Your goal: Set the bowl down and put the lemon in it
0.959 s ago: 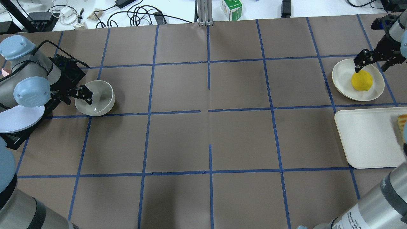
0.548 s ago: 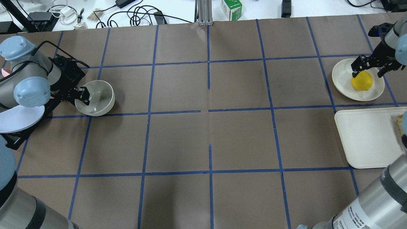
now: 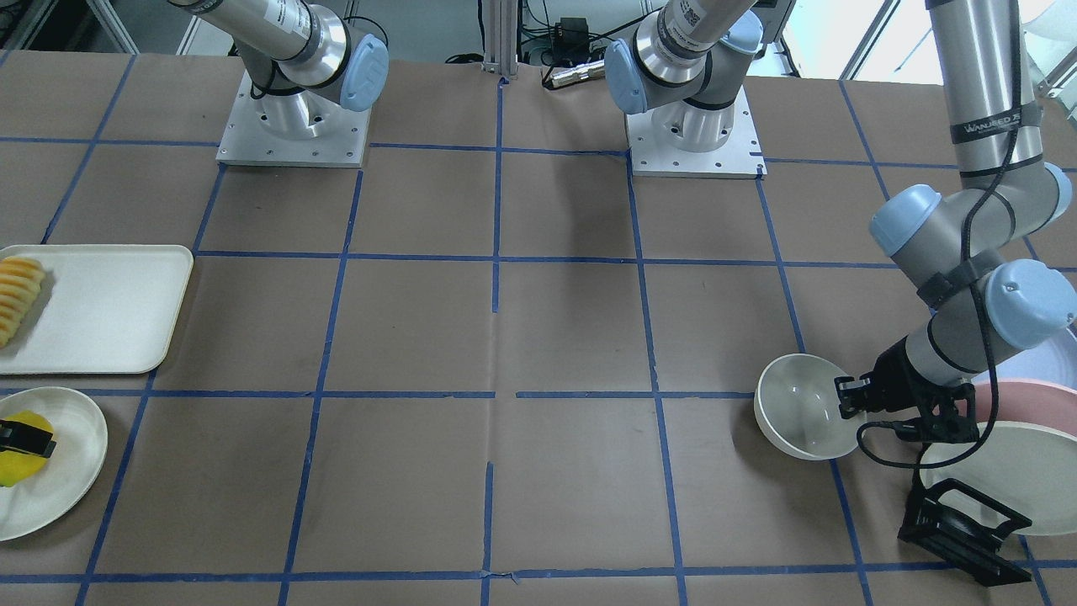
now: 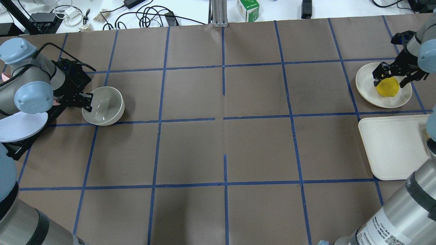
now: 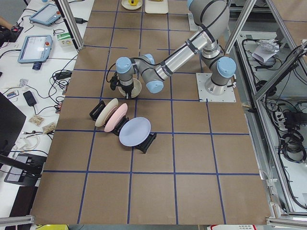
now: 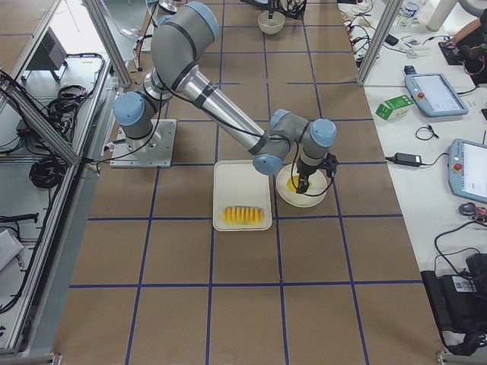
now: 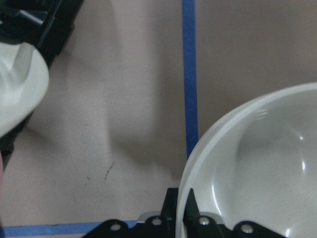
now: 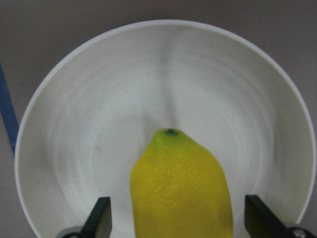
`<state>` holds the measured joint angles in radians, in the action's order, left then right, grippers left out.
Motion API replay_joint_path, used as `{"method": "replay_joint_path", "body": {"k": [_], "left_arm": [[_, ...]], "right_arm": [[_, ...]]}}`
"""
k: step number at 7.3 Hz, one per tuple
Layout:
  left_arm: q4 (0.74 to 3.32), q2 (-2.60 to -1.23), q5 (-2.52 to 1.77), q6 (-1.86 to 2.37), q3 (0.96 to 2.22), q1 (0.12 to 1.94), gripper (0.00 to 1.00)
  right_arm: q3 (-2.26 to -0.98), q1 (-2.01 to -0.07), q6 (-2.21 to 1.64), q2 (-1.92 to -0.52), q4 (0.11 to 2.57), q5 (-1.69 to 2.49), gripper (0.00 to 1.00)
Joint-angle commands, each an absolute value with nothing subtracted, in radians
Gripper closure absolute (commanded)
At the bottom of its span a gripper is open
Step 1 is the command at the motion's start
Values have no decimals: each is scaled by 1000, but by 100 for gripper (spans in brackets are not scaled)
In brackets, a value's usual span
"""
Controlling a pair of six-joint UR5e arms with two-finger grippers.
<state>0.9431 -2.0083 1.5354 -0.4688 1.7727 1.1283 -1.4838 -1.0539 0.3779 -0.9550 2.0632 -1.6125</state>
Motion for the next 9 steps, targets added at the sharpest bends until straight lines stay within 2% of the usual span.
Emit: {"method": "replay_joint_path", "body": {"k": [1, 4, 7, 9], "left_arm": [[997, -1964, 1531, -471, 1763, 1123, 100], [1107, -1872, 1432, -454, 1776, 1227, 100], [1089, -1900, 1341, -124, 1779, 1493, 100], [1015, -1936, 1347, 62, 1778, 1670, 100]], "right_arm": [[-1480, -1054, 376, -962, 2059, -1623, 90], [-1435, -1058, 368, -1020, 1952, -1641, 97], [-1401, -1092, 315, -1099, 1762, -1623, 100], [-1401, -1216, 200, -1165, 1694, -1635, 100]]}}
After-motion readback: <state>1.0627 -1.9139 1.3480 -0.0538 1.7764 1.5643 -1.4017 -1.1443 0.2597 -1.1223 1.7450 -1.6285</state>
